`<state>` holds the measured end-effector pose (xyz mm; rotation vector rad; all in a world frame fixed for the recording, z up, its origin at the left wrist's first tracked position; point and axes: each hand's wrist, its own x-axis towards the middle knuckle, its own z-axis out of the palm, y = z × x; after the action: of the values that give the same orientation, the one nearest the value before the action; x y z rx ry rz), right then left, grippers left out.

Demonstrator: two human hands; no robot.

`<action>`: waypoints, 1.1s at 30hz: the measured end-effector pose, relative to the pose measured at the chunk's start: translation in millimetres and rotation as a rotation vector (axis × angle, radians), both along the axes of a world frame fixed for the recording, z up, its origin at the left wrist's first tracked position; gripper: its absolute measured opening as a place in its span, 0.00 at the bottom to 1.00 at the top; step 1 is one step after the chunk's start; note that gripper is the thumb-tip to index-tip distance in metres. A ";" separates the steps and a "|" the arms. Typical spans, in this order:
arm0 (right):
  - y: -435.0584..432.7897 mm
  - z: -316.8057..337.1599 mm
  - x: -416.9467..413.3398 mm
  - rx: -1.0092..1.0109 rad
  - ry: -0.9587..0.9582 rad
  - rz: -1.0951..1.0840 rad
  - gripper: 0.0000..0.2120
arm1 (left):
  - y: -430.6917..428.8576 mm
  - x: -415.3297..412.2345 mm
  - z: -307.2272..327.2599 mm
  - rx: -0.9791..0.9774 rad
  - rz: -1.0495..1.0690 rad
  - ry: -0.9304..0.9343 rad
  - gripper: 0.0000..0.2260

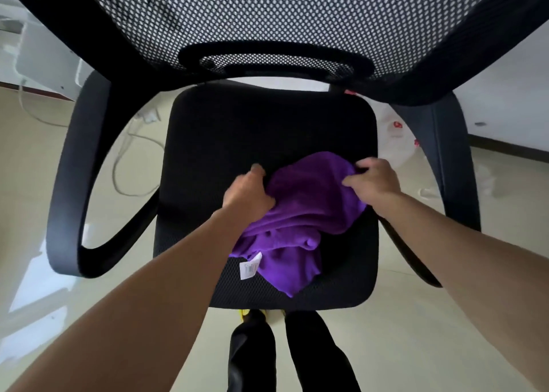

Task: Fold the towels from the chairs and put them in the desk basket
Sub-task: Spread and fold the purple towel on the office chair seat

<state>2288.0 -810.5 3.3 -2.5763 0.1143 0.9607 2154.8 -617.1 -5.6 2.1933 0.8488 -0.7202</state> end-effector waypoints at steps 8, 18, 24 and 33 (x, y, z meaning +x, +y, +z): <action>-25.3 8.9 -31.9 0.287 -0.509 0.218 0.12 | -10.5 -33.4 11.8 0.012 -0.293 -0.100 0.13; -42.6 3.9 -43.1 0.209 -0.434 0.233 0.06 | 0.6 -26.3 21.6 -0.282 0.706 -0.184 0.19; -22.9 16.4 -32.9 0.279 -0.567 0.259 0.08 | 23.4 -32.7 39.2 0.211 0.337 -0.522 0.12; -36.3 4.1 -52.4 0.022 -0.340 0.525 0.08 | 28.5 -66.3 21.0 0.126 -0.070 -0.092 0.26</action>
<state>2235.5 -846.8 7.4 -2.7576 -0.6880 0.6530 2088.5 -588.6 15.3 2.3596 0.7926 -0.6081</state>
